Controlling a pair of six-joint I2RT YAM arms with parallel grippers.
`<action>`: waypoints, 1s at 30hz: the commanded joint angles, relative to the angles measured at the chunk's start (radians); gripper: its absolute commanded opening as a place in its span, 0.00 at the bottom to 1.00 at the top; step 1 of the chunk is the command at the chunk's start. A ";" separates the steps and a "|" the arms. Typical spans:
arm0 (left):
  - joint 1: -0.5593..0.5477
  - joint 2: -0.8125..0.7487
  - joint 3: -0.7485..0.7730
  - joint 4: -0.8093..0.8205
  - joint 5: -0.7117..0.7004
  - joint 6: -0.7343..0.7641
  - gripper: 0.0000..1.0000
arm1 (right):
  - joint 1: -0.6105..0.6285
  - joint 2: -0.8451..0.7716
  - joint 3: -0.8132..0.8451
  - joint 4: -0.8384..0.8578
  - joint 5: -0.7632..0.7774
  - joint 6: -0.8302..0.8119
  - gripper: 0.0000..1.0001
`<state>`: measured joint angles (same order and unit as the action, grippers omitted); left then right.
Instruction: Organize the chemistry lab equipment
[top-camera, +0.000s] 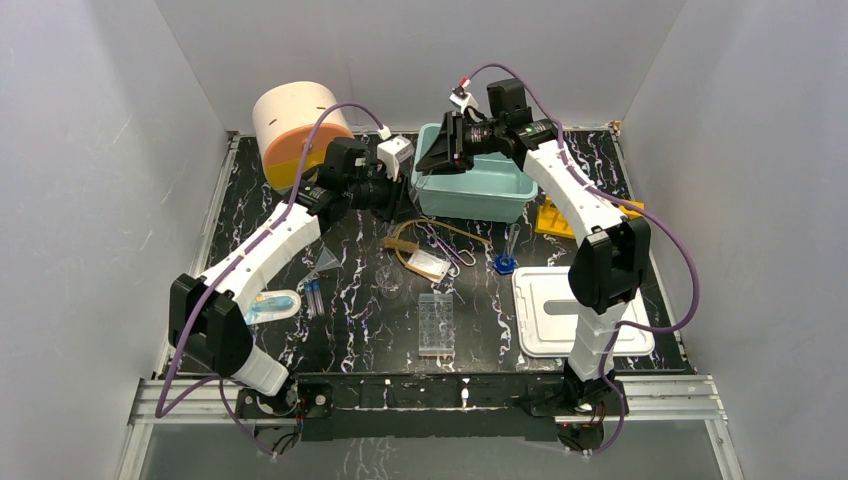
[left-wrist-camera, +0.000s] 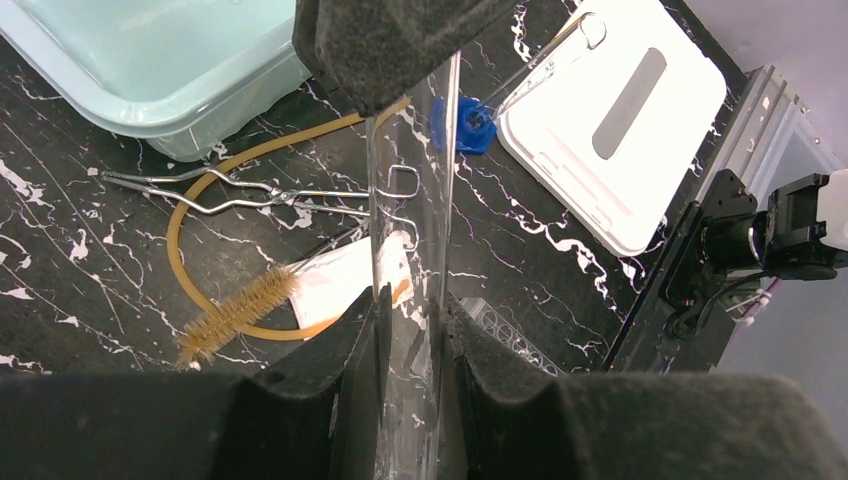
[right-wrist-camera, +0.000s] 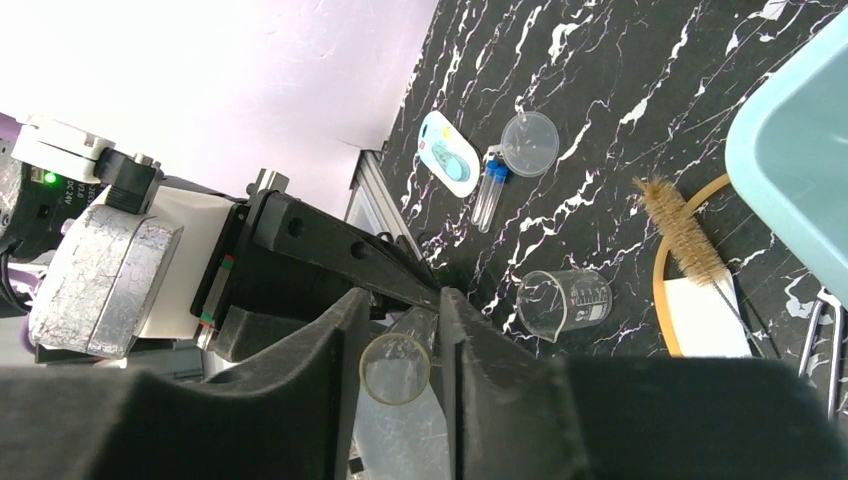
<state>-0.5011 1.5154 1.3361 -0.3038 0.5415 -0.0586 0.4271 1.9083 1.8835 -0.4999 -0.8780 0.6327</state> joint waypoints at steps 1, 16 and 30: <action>0.004 -0.003 0.037 -0.009 0.007 0.027 0.10 | 0.004 -0.014 0.009 0.016 -0.036 0.022 0.46; 0.004 0.006 0.034 0.004 -0.018 0.021 0.10 | 0.007 -0.011 -0.002 -0.010 -0.058 -0.004 0.39; 0.020 -0.001 0.090 -0.005 -0.130 -0.095 0.87 | -0.054 0.056 0.226 -0.211 0.038 -0.121 0.23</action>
<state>-0.4988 1.5326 1.3529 -0.3180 0.4511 -0.0948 0.4263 1.9556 1.9854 -0.6292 -0.8600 0.5709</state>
